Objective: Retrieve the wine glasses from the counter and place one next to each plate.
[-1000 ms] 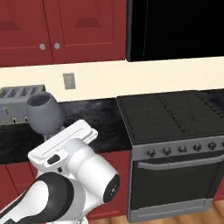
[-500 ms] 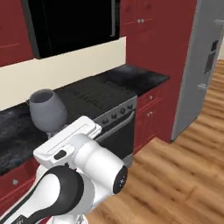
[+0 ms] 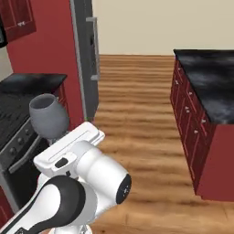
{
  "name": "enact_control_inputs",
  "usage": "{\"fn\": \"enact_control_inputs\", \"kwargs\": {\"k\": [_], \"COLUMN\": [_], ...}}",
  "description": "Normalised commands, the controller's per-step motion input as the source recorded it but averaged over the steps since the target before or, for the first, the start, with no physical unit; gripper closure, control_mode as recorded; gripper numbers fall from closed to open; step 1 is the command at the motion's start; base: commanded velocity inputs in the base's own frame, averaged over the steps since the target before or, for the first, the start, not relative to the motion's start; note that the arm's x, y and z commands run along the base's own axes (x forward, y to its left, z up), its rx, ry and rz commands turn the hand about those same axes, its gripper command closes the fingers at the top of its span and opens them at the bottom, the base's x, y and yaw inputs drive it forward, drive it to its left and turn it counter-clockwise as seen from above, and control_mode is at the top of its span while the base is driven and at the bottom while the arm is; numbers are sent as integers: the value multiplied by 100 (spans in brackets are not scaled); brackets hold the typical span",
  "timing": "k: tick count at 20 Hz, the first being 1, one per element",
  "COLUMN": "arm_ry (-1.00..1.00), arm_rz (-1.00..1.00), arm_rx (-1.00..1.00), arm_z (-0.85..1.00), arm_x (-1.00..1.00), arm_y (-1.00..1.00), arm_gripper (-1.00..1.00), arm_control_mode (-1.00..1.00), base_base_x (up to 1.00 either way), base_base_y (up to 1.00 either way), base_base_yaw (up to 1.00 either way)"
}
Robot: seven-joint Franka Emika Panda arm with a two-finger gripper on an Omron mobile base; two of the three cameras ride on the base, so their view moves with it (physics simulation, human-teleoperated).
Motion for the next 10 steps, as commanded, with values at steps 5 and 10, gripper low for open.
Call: {"fn": "enact_control_inputs", "kwargs": {"k": [5, 10], "arm_ry": [0, 0], "arm_rz": [0, 0], "arm_rx": [0, 0], "arm_z": [0, 0], "arm_x": [0, 0], "arm_y": [0, 0], "arm_gripper": [100, 100], "arm_control_mode": [100, 100], "base_base_x": [2, 94], "base_base_y": [-4, -84], "base_base_yaw": [-93, -27]}}
